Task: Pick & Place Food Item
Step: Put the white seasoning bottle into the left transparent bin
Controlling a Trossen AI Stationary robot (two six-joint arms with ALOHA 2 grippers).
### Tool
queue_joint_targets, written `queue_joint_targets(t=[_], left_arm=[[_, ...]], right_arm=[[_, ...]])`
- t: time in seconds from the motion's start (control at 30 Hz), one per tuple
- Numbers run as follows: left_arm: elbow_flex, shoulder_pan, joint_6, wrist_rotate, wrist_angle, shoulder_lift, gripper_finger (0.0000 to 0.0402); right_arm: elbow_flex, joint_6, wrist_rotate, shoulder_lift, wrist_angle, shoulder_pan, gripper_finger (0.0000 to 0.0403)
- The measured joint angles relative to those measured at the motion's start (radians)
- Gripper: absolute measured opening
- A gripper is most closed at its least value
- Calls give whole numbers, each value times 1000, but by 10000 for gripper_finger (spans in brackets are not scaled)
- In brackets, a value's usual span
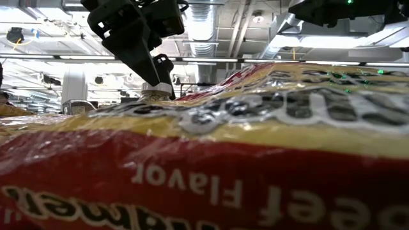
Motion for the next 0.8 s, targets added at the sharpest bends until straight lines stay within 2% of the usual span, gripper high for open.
queue_joint_targets(t=[0.8], left_arm=[[0,2,0,3,-16,0,262]], right_arm=[[0,0,0,0,1,0,265]])
